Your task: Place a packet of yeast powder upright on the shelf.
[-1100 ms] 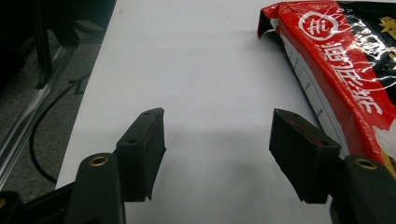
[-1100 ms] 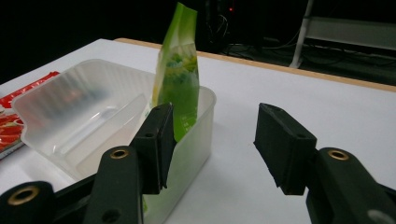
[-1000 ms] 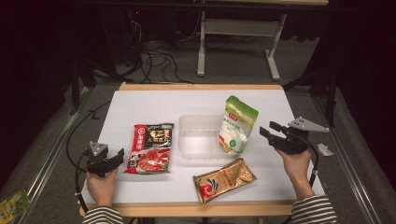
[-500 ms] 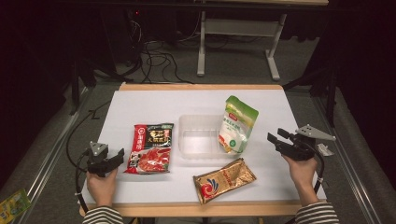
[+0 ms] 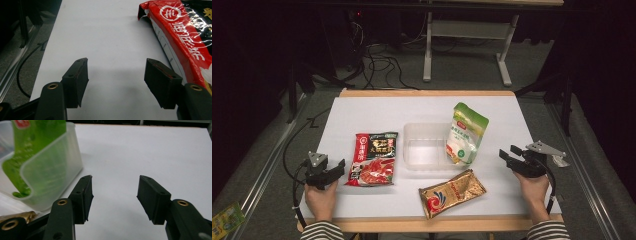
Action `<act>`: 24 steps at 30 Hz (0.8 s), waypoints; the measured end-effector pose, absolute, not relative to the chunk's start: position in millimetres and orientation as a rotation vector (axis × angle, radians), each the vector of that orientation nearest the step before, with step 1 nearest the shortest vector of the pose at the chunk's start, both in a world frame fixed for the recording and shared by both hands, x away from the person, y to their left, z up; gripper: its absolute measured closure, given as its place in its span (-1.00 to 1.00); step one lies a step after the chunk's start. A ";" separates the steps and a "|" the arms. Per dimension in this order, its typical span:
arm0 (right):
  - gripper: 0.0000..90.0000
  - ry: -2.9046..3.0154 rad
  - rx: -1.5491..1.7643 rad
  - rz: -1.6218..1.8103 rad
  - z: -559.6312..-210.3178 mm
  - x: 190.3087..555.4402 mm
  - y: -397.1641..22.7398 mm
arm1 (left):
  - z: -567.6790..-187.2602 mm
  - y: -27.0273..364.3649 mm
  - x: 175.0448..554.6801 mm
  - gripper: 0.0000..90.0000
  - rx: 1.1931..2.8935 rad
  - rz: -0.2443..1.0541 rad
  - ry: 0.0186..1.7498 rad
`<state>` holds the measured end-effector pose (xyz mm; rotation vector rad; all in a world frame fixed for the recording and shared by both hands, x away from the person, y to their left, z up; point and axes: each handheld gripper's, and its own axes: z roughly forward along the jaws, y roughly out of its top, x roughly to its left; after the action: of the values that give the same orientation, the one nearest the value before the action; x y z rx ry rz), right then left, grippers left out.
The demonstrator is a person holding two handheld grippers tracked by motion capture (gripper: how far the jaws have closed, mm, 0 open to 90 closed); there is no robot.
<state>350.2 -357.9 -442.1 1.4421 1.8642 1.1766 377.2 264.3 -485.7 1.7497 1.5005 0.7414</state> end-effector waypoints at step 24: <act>0.03 1.836 1.507 1.094 -475.2 355.9 -359.4 | -485.8 264.8 377.9 -0.19 1.758 0.731 1.501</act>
<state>355.9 -359.4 -475.2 1.5066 1.8362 1.0942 377.9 264.8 -485.8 1.7582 1.5014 0.7308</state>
